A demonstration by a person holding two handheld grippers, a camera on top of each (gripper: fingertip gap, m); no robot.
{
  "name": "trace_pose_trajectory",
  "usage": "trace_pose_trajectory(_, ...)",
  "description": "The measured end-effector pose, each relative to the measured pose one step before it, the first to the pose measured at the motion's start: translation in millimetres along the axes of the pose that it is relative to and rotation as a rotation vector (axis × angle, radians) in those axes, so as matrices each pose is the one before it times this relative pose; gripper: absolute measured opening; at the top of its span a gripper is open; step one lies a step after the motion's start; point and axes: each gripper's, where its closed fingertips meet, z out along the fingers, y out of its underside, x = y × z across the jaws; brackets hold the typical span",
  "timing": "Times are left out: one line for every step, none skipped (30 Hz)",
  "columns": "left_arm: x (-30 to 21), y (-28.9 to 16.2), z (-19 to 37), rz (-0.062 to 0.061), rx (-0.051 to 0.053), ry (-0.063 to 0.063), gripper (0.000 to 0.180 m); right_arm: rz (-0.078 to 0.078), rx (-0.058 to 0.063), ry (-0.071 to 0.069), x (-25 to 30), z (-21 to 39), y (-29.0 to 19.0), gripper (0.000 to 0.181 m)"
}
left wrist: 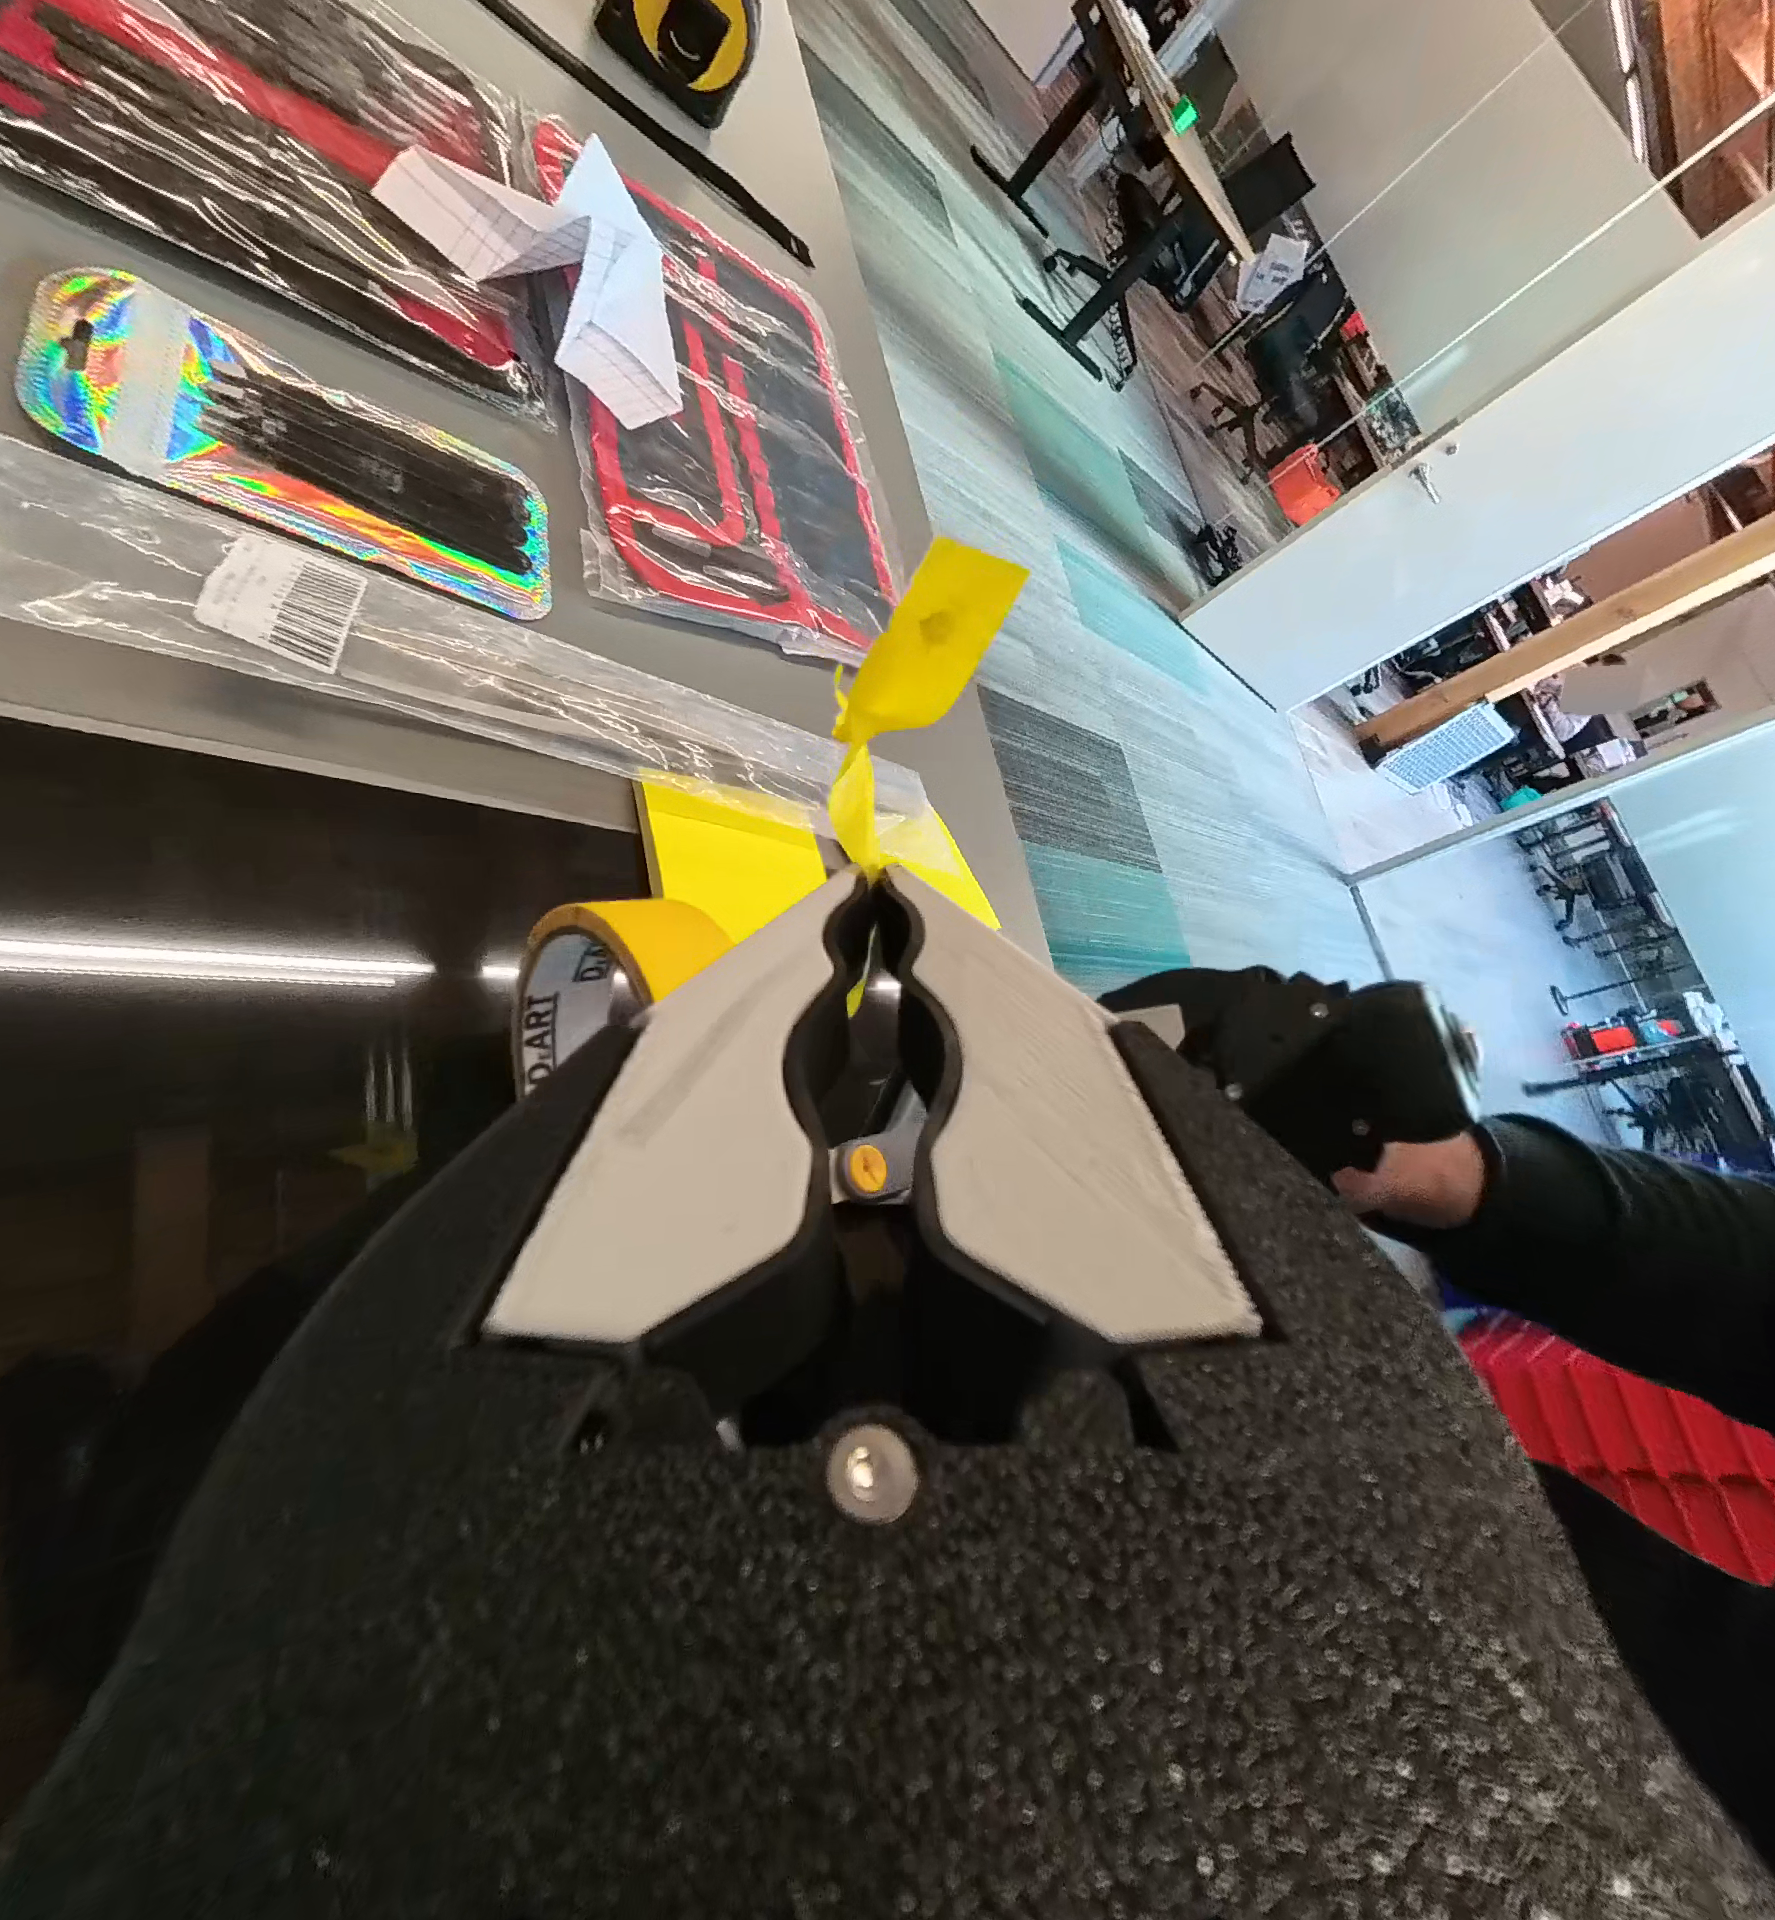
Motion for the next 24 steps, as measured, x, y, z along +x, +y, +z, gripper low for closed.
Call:
trace_pose_trajectory(0.29, 2.15, 0.81, 0.0142, -0.0132, -0.0061, 0.000, 0.0082, 0.0032, 0.0136, 1.50, 0.35, -0.27, 0.047)
trace_pose_trajectory(1.02, 1.37, 0.36, 0.0122, -0.0113, -0.0003, 0.000, 0.0123, -0.0019, 0.0053, 2.37, 0.20, -0.53, 0.040)
trace_pose_trajectory(0.31, 0.83, 0.69, 0.0111, -0.0127, -0.0038, 0.001, -0.0189, 0.0068, 0.0009, 0.91, 0.44, -0.97, 0.038)
trace_pose_trajectory(0.21, 0.25, 0.63, 0.0208, -0.0120, -0.0110, 0.004, -0.0192, 0.0107, -0.0071, -0.40, 0.14, -1.24, 0.037)
trace_pose_trajectory(1.29, 0.51, 0.69, 0.0275, -0.0186, -0.0027, 0.008, 0.0165, 0.0131, -0.0135, -0.32, 0.29, -1.02, 0.031)
trace_pose_trajectory(3.05, 0.62, 1.06, 0.0279, -0.0197, 0.0033, 0.009, 0.0334, 0.0190, -0.0149, 1.09, -0.44, -0.92, 0.026)
trace_pose_trajectory(1.75, 0.46, 1.28, 0.0241, -0.0189, -0.0072, 0.011, 0.0173, 0.0177, -0.0216, 0.11, -0.76, 0.03, 0.022)
trace_pose_trajectory(0.64, 0.26, 0.89, 0.0229, -0.0162, -0.0088, 0.016, 0.0259, 0.0185, -0.0241, -0.57, -0.88, 0.29, 0.022)
trace_pose_trajectory(0.65, 0.60, 0.19, 0.0117, -0.0131, -0.0017, 0.025, 0.0467, 0.0259, -0.0255, -0.14, -0.75, -0.30, 0.022)
trace_pose_trajectory(-1.11, -0.09, -0.49, 0.0056, -0.0055, -0.0115, 0.029, 0.0253, 0.0162, -0.0051, 1.45, -1.21, 0.49, 0.022)
trace_pose_trajectory(-2.00, -0.18, -1.77, 0.0171, -0.0024, -0.0242, 0.033, 0.0014, 0.0059, 0.0026, 0.88, -1.40, 0.85, 0.022)
trace_pose_trajectory(1.26, 0.21, -1.72, 0.0230, -0.0016, -0.0033, 0.037, 0.0219, 0.0175, -0.0268, -2.98, -1.02, -1.22, 0.022)
trace_pose_trajectory(0.61, 2.11, -0.56, 0.0192, -0.0131, -0.0066, 0.039, 0.0386, 0.0298, -0.0357, -3.84, -1.21, -2.08, 0.022)
trace_pose_trajectory(-2.09, 4.12, -0.27, 0.0210, -0.0228, -0.0184, 0.039, 0.0317, 0.0174, -0.0147, -0.96, -1.01, 0.11, 0.021)
trace_pose_trajectory(-0.03, 3.26, -0.71, 0.0300, -0.0115, -0.0056, 0.032, 0.0181, 0.0163, -0.0166, -1.57, -1.86, -0.16, 0.021)
trace_pose_trajectory(-1.10, 1.76, -0.31, 0.0221, -0.0022, -0.0116, 0.027, 0.0239, 0.0272, -0.0323, -3.44, -3.35, -1.66, 0.022)
trace_pose_trajectory(-2.74, -0.68, -0.76, 0.0159, 0.0114, -0.0180, 0.017, 0.0212, 0.0368, -0.0245, -2.43, -4.38, -2.84, 0.022)
trace_pose_trajectory(-1.45, -1.88, -0.76, 0.0090, 0.0130, -0.0126, 0.008, 0.0137, 0.0129, -0.0170, -1.64, -4.67, 0.31, 0.022)
trace_pose_trajectory(0.07, -0.18, 0.13, 0.0039, -0.0011, 0.0097, 0.000, 0.0099, 0.0255, -0.0255, -2.76, -5.66, -1.56, 0.022)
trace_pose_trajectory(-0.52, -0.16, 0.76, -0.0025, -0.0017, 0.0080, 0.000, 0.0203, 0.0336, -0.0264, -2.74, -6.28, -2.91, 0.022)
trace_pose_trajectory(0.30, -0.75, -0.28, 0.0064, -0.0010, 0.0094, 0.000, 0.0066, 0.0243, -0.0261, -2.63, -5.78, -1.86, 0.022)
trace_pose_trajectory(0.32, -1.22, -0.17, 0.0031, 0.0011, 0.0091, 0.000, 0.0017, 0.0339, -0.0256, -2.13, -5.78, -3.84, 0.022)
trace_pose_trajectory(-0.24, -1.79, -0.05, -0.0110, 0.0048, 0.0083, 0.000, 0.0185, 0.0373, -0.0185, -0.67, -4.91, -6.71, 0.022)
trace_pose_trajectory(0.32, -1.51, 0.00, -0.0090, 0.0023, 0.0113, 0.000, -0.0024, 0.0196, -0.0010, 1.87, -3.40, -6.19, 0.022)
